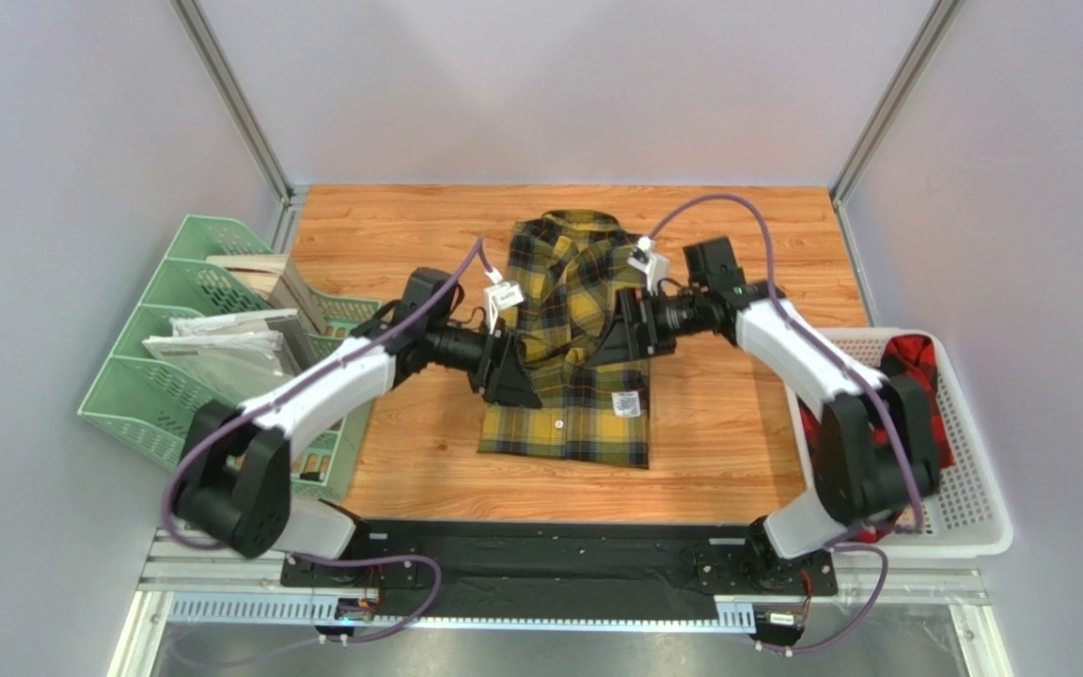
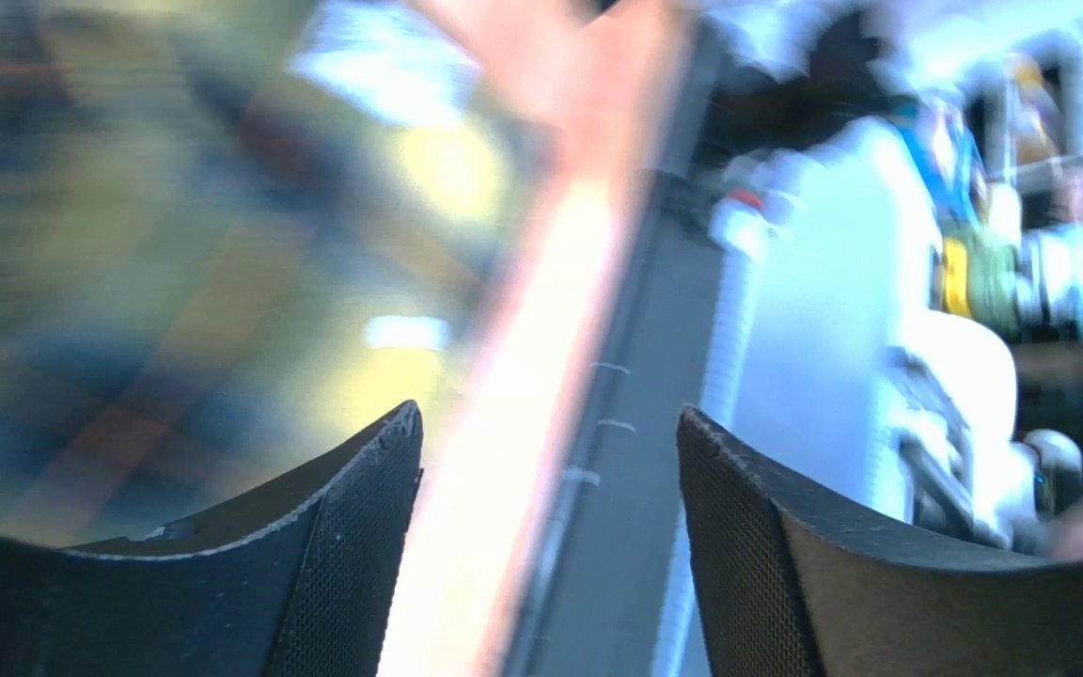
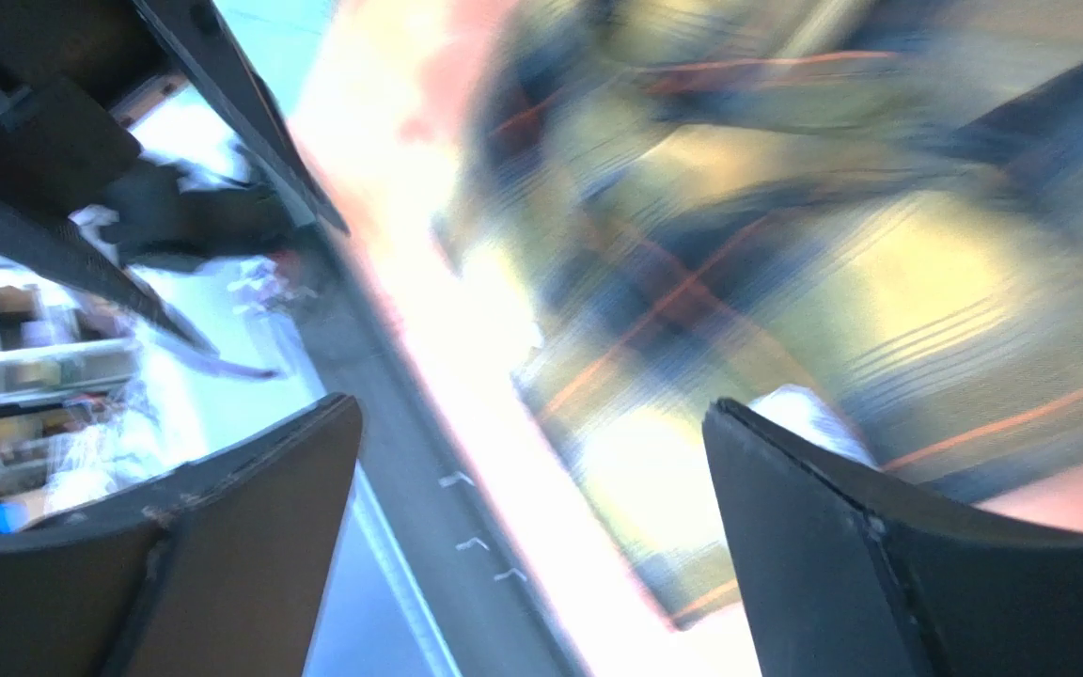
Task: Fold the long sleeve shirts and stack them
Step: Fold the shirt
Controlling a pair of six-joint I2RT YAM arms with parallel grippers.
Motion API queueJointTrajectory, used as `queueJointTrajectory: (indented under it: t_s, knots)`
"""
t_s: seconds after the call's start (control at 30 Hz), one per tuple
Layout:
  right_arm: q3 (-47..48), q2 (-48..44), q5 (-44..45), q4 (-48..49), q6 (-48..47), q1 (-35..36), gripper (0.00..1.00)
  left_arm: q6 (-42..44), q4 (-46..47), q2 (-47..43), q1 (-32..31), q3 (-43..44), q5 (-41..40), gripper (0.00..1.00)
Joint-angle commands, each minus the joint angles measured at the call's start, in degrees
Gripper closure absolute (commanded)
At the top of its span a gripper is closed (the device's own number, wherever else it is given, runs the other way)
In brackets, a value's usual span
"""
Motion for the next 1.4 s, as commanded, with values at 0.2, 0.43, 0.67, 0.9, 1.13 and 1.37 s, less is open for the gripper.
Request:
queueJointTrajectory:
  t_s: [0.2,0.43,0.67,0.9,1.13,1.37]
  knots:
    - [-29.0,-15.4,-7.4,33.0,29.9,12.8,0.0,-19.7,20.2,-6.3,-11.3,-14.9,5.1,0.01]
    - [-32.6,-6.0,-7.1,36.8,27.2,11.4,0.0,-19.7,21.0,11.2,-9.4,-11.8,4.5,0.02]
    - [-32.0,8.1,-8.2,30.5,22.1,7.1,0.01,-15.9,17.4,24.0,-4.2,-9.4,5.1,0.04]
    - [-27.9,13.8,-7.0,16.3,11.2,2.3,0.02,-5.3,5.9,12.2,-3.3,-10.1,7.6,0.05]
    - [-23.4,11.7,-9.1,4.4,5.2,-1.7,0.04,-2.4,-2.1,8.2,1.8,-11.0,1.7,0.05]
    - [-18.8,-8.9,-8.9,7.2,11.7,-1.6,0.3,11.5,-9.4,-14.0,0.0,-5.7,-7.8,0.13]
